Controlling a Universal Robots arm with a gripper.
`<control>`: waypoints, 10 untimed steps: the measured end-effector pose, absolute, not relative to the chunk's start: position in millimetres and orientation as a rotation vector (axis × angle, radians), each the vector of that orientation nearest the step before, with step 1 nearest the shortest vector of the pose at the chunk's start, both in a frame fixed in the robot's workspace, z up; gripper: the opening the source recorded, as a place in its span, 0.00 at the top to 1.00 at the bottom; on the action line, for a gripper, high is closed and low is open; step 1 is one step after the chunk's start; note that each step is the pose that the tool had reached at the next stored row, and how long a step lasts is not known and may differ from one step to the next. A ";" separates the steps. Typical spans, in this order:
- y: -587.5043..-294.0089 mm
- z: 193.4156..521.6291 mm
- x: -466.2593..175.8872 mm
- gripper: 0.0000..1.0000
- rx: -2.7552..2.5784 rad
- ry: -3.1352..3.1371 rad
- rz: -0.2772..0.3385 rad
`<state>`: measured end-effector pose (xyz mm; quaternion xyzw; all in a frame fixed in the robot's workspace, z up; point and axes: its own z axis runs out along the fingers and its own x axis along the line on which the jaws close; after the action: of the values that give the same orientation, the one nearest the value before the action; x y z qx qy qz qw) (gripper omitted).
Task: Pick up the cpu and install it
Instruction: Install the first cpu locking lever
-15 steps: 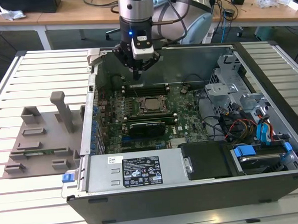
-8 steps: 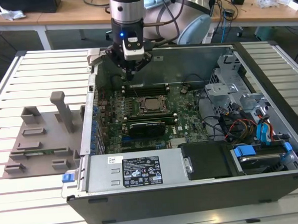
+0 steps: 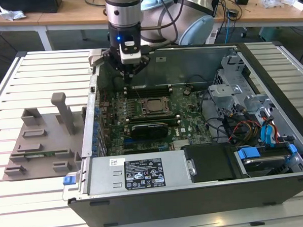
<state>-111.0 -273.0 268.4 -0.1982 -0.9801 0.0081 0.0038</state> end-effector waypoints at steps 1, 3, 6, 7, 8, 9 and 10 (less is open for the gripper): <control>-273.0 267.5 -110.3 0.89 -0.620 -3.072 0.025; -273.0 265.9 -108.7 0.89 -0.618 -3.072 0.025; -273.0 265.6 -106.6 0.89 -0.616 -3.073 0.025; -273.0 265.5 -105.2 0.89 -0.615 -3.073 0.025; -273.0 265.5 -103.3 0.89 -0.614 -3.073 0.025; -273.0 265.5 -101.3 0.89 -0.613 -3.073 0.025; -273.0 265.5 -97.7 0.89 -0.613 -3.073 0.026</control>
<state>-97.7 -273.0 265.5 -0.1955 -0.9807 0.0081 0.0039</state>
